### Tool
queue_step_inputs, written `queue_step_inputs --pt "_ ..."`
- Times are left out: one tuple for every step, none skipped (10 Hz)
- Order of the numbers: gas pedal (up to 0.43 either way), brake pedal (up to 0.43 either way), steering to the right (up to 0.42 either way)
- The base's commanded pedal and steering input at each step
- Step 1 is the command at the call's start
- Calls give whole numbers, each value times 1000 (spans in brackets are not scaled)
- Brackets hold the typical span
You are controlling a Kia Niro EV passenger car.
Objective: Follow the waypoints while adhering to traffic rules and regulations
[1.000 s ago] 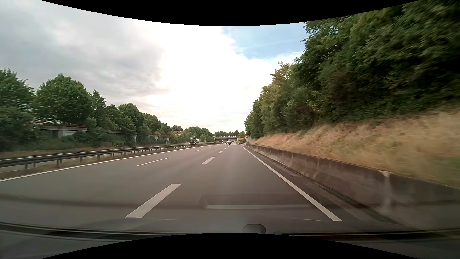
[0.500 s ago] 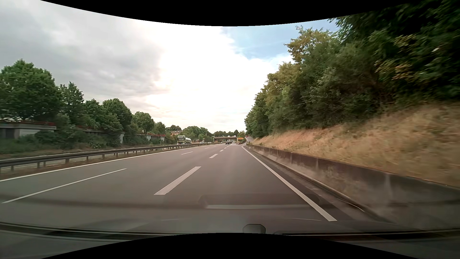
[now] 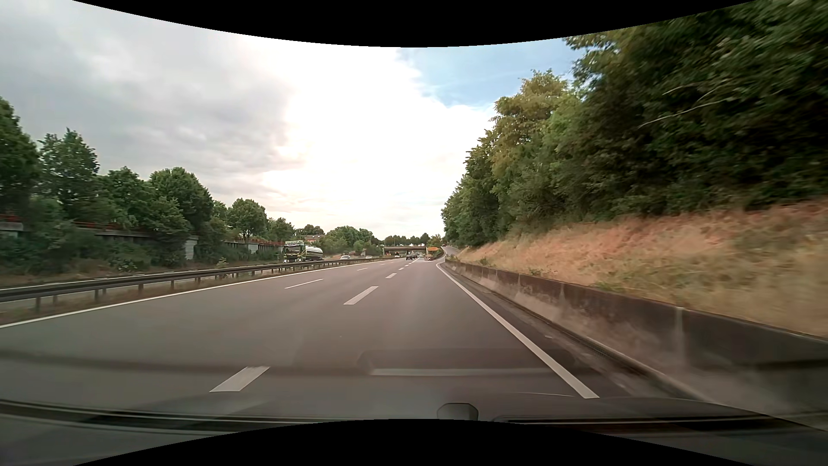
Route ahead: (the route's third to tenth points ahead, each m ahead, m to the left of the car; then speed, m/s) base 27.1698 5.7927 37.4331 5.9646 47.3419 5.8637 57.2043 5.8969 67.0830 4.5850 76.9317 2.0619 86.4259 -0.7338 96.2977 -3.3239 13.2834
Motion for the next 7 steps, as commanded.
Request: queue_step_inputs --pt "0 43 -5" --pt "0 0 -6" --pt "0 0 -5" --pt "0 0 -5" --pt "0 0 -5" --pt "0 0 -6" --pt "0 0 -6"
